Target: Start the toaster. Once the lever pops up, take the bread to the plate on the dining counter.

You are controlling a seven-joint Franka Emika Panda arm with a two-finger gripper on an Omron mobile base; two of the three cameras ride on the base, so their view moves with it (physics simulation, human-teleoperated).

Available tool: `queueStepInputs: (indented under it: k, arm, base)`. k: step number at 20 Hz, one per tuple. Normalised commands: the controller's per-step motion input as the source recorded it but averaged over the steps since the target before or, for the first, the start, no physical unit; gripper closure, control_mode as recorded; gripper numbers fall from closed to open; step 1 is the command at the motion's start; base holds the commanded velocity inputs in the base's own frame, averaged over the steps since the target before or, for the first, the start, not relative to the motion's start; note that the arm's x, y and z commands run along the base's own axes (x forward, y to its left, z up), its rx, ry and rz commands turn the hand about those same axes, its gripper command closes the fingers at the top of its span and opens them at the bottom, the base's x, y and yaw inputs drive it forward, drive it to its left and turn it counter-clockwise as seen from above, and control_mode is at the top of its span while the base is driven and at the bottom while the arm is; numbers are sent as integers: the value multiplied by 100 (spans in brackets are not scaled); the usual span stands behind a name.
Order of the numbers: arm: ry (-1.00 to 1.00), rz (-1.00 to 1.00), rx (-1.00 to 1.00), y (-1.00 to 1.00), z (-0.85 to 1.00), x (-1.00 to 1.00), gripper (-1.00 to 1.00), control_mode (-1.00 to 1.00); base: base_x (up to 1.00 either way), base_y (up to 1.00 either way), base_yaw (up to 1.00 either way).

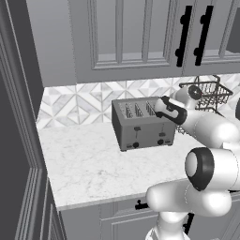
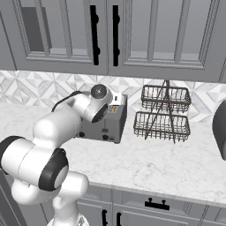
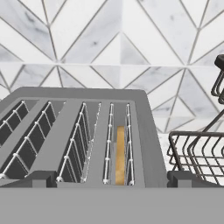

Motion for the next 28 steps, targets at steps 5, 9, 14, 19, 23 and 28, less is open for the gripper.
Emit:
queueStepInputs:
  k: [5, 9, 14, 19, 23, 28]
  arm:
    - [0, 0, 0, 0, 0, 0, -100, -100]
    - [0, 0, 0, 0, 0, 0, -100, -100]
    - [0, 0, 0, 0, 0, 0, -100, -100]
    - [0, 0, 0, 0, 0, 0, -100, -100]
    - [0, 0, 0, 0, 0, 0, -100, -100]
    - [0, 0, 0, 0, 0, 0, -100, -100]
  base:
    - [0, 0, 0]
    - [0, 0, 0]
    - [0, 0, 0]
    - [0, 0, 0]
    - [0, 0, 0]
    - [0, 0, 0]
